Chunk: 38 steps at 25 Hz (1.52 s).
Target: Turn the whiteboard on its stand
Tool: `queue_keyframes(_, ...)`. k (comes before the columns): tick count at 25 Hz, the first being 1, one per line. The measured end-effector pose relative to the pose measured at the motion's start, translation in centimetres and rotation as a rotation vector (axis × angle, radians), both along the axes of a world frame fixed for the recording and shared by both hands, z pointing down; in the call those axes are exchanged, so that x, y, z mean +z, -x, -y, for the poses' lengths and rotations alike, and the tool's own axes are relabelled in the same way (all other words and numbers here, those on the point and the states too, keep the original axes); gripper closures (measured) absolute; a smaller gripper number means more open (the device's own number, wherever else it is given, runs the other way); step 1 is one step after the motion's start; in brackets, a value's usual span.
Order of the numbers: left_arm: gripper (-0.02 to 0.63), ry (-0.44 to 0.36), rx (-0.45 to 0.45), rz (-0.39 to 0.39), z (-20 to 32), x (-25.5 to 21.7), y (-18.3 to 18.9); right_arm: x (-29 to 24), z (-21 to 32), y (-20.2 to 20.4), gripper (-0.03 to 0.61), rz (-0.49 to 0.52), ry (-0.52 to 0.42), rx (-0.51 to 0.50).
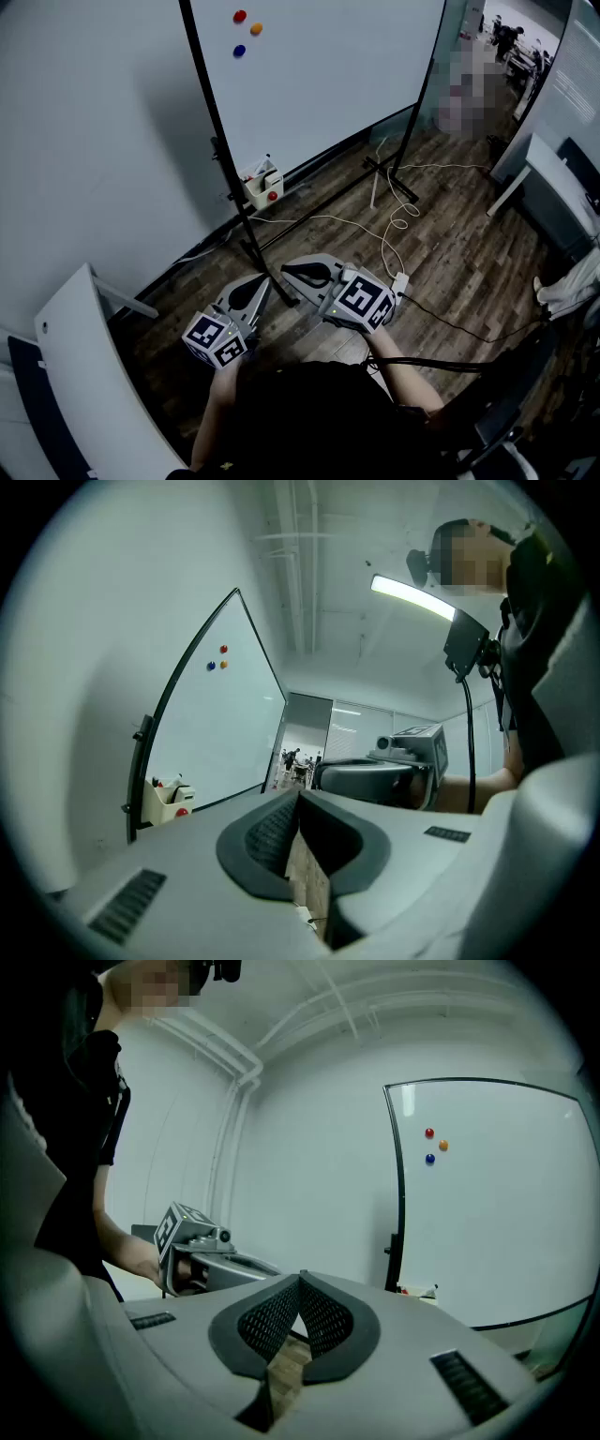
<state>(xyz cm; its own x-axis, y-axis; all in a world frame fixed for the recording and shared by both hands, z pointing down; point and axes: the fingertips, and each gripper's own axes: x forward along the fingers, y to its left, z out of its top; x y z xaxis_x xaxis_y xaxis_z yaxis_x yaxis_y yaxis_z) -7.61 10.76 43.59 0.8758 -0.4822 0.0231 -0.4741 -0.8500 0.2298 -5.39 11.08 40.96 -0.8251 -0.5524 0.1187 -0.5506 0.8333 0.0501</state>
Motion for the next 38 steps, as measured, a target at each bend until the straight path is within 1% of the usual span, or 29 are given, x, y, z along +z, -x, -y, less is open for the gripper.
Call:
queue_keyframes(5, 0.614, 0.000, -0.007, -0.003, 0.1, 0.2, 0.1, 0.1, 0.0, 0.1, 0.554, -0.004, 0.001, -0.002)
queue_keyframes(9, 0.614, 0.006, -0.005, 0.001, 0.1, 0.3, 0.0, 0.2, 0.0, 0.1, 0.552, 0.042, 0.023, -0.011)
queue_keyframes(11, 0.614, 0.001, -0.005, 0.004, 0.1, 0.3, -0.2, 0.4, -0.1, 0.0, 0.552, 0.047, 0.029, -0.018)
queue_keyframes(15, 0.612, -0.018, -0.012, 0.018, 0.0, 0.3, -0.7, 0.8, -0.1, -1.0, 0.552, 0.023, 0.025, 0.010)
queue_keyframes(18, 0.606, -0.030, -0.025, 0.031, 0.1, 0.2, -1.1, 1.2, 0.3, -2.0, 0.552, 0.030, 0.036, 0.030)
queue_keyframes(21, 0.606, -0.037, -0.046, 0.038, 0.4, 0.0, -1.0, 1.4, 0.5, -2.6, 0.552, 0.036, 0.046, 0.029)
queue_keyframes(26, 0.606, -0.052, -0.098, 0.051, 0.5, -0.4, -0.5, 2.0, 0.3, -3.4, 0.552, 0.026, 0.056, 0.005)
queue_keyframes(31, 0.606, -0.046, -0.145, 0.054, 1.3, -0.2, 1.0, 2.9, 0.6, -3.5, 0.552, 0.021, 0.079, -0.009)
queue_keyframes(34, 0.606, -0.045, -0.154, 0.020, 2.6, -0.4, 1.7, 3.2, 1.7, -3.6, 0.552, 0.019, 0.082, -0.001)
queue_keyframes(38, 0.606, -0.050, -0.149, 0.038, 5.0, -0.2, 2.1, 3.4, 3.6, -3.2, 0.552, 0.031, 0.090, 0.015)
